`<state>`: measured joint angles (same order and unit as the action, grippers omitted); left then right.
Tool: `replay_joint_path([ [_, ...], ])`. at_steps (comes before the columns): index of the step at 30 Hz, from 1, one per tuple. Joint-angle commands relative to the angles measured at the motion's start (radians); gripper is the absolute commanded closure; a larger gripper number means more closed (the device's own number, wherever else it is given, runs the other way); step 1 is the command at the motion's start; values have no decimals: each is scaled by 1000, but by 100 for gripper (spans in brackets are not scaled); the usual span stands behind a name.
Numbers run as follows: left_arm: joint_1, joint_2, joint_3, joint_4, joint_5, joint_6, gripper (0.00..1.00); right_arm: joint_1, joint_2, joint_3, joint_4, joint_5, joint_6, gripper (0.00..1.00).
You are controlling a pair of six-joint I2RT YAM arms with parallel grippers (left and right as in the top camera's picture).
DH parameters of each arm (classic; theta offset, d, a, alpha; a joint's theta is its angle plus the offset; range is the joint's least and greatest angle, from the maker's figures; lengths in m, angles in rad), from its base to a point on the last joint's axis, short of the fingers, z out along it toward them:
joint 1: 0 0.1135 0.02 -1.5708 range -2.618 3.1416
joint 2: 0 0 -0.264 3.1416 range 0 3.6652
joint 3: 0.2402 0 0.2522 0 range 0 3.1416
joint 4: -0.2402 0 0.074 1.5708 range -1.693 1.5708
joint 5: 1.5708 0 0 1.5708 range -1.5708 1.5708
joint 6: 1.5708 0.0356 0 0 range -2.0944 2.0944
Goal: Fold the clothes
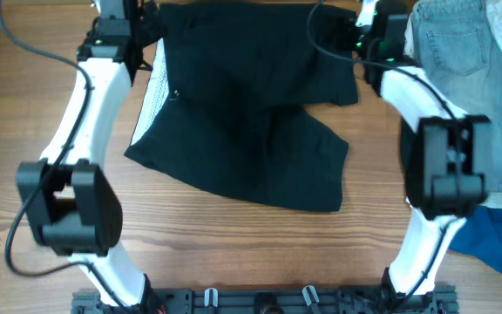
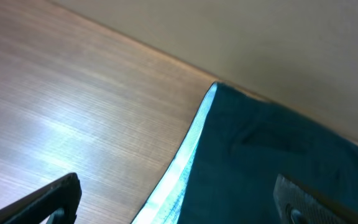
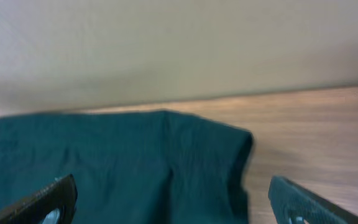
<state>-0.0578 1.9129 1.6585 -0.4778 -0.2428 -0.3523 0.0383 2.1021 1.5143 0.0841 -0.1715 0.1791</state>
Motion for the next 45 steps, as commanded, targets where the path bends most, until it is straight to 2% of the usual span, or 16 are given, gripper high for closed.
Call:
replay_joint_path([
  [1, 2, -150, 12, -151, 34, 9, 0, -14, -193, 11, -175, 13, -103, 0],
  [4, 2, -218, 12, -390, 97, 9, 0, -14, -331, 11, -463, -147, -153, 0],
  [6, 2, -232, 12, -553, 97, 16, 0, -13, -384, 11, -642, -353, -153, 0],
  [8, 2, -232, 12, -704, 123, 75, 0, -14, -397, 11, -835, -438, -150, 0],
  [10, 4, -231, 5, -801, 127, 139, 0, -12, -397, -2, -991, -422, -150, 5],
  [14, 43, -229, -60, -805, 154, 286, 0, 18, -397, -69, -1165, -216, -66, 10],
  [17, 108, -222, -138, -719, 180, 309, 0, 90, -397, -119, -1166, -103, 23, 10],
  [20, 179, -183, -220, -616, 281, 445, 0, 182, -397, -169, -1165, -19, 143, 10],
  [25, 196, -37, -229, -561, 306, 476, 3, 279, -397, -330, -1132, 0, 296, 11],
  [31, 196, 12, -234, -605, 306, 476, 7, 385, -397, -440, -1126, 16, 356, 12],
  [33, 196, 14, -236, -618, 306, 476, 7, 398, -397, -472, -1117, 22, 376, 11],
  [36, 196, 14, -255, -627, 306, 475, 14, 399, -397, -526, -1114, 24, 389, 11],
  [38, 196, 14, -289, -624, 306, 471, 15, 399, -397, -560, -1104, 46, 415, 11],
  [45, 196, 14, -430, -476, 306, 472, 14, 398, -397, -578, -957, 87, 425, 10],
])
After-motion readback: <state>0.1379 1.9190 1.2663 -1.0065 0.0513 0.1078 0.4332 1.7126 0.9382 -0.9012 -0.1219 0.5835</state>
